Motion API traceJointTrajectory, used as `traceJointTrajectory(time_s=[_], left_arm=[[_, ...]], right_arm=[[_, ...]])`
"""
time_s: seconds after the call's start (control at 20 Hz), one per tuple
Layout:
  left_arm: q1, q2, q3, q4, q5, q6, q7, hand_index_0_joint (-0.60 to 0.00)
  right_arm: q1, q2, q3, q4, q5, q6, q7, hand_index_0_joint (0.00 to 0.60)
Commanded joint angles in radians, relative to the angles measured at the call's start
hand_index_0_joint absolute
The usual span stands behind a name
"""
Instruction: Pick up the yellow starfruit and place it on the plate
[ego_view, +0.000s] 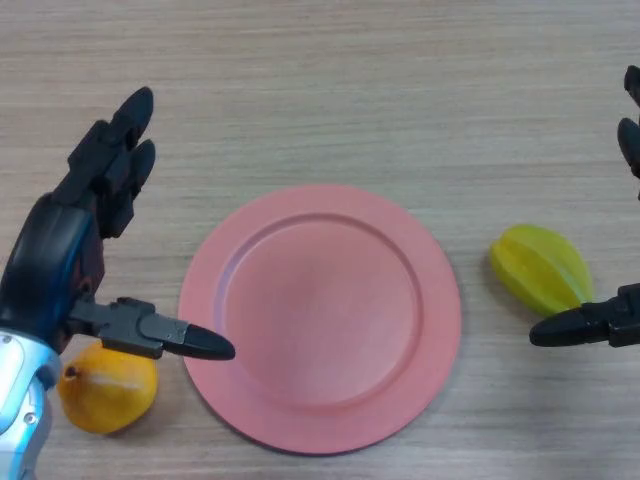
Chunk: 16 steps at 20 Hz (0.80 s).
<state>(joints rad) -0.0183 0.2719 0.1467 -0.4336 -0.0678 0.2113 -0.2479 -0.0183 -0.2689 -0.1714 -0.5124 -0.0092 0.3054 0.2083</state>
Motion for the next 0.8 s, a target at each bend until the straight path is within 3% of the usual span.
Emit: traceJointTrajectory(time_s=[0.05,0.35,0.55,0.8], left_arm=[[-0.013,0.031,0.084,-0.082,-0.041,-0.101,-0.016,0.000],[-0.002,0.031,0.100,-0.101,-0.036,-0.109,-0.014,0.000],[0.009,0.022,0.098,-0.099,-0.044,-0.078,-0.009,0.000],[-0.026,0.024,0.071,-0.077,-0.039,-0.067,0.063,0.000]], right_arm=[[-0.024,-0.019,-0.024,-0.053,-0.001,-0.100,-0.039,0.000],[-0.025,-0.018,-0.019,-0.035,0.002,-0.105,-0.030,0.000],[-0.071,-0.028,-0.001,0.089,-0.027,-0.135,-0.054,0.000],[-0.120,-0.036,0.028,0.334,-0.010,-0.277,-0.061,0.000]])
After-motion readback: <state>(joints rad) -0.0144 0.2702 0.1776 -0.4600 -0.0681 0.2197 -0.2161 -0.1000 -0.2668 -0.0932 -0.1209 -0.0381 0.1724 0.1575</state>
